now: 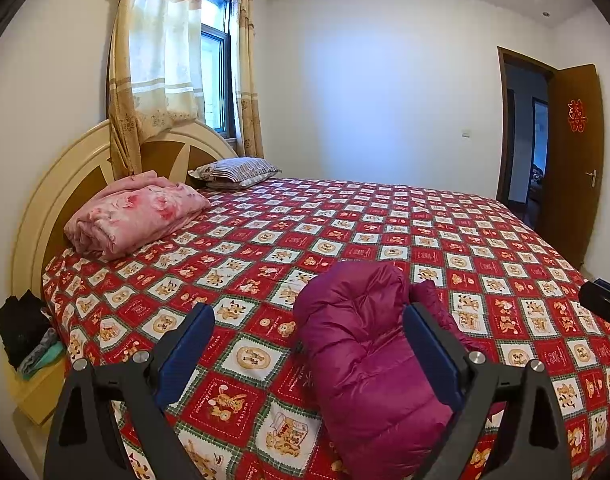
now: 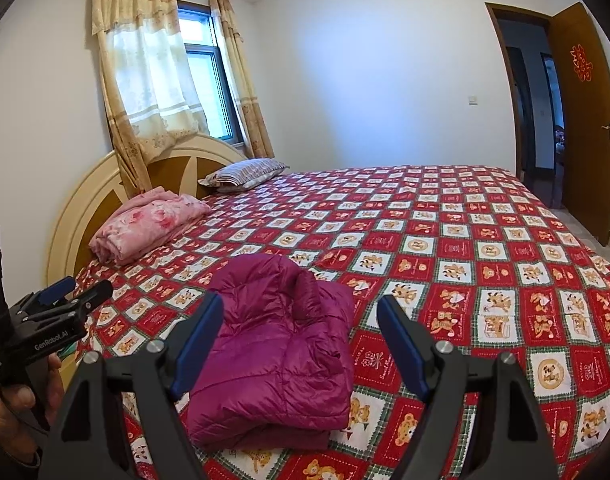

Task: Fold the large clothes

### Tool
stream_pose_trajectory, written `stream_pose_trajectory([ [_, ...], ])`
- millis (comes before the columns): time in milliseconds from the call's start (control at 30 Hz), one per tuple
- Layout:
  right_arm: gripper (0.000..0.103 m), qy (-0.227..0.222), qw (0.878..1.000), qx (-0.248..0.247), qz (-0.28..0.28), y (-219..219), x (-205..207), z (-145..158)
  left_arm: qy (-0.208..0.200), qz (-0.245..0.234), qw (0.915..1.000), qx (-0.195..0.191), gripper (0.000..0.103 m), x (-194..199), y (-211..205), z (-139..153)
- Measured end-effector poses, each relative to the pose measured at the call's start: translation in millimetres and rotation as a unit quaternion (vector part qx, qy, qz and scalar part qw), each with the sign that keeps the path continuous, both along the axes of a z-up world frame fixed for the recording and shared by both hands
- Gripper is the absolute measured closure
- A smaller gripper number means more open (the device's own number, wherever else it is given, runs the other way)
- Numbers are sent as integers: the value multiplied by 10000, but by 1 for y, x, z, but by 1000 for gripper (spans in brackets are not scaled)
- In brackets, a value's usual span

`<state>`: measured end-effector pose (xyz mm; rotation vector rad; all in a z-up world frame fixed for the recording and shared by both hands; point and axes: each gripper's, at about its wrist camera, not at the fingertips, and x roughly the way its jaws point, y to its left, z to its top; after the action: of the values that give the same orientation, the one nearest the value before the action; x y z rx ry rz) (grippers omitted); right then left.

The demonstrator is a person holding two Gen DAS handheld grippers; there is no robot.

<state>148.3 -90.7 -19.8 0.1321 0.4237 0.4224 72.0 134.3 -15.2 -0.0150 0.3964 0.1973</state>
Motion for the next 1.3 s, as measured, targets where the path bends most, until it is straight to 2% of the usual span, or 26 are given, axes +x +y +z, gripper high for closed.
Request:
stream_pose_trajectory([
  [1300, 21, 23, 10000, -8, 17, 7, -4, -5, 159, -11, 9999, -40, 7, 5, 3, -5],
])
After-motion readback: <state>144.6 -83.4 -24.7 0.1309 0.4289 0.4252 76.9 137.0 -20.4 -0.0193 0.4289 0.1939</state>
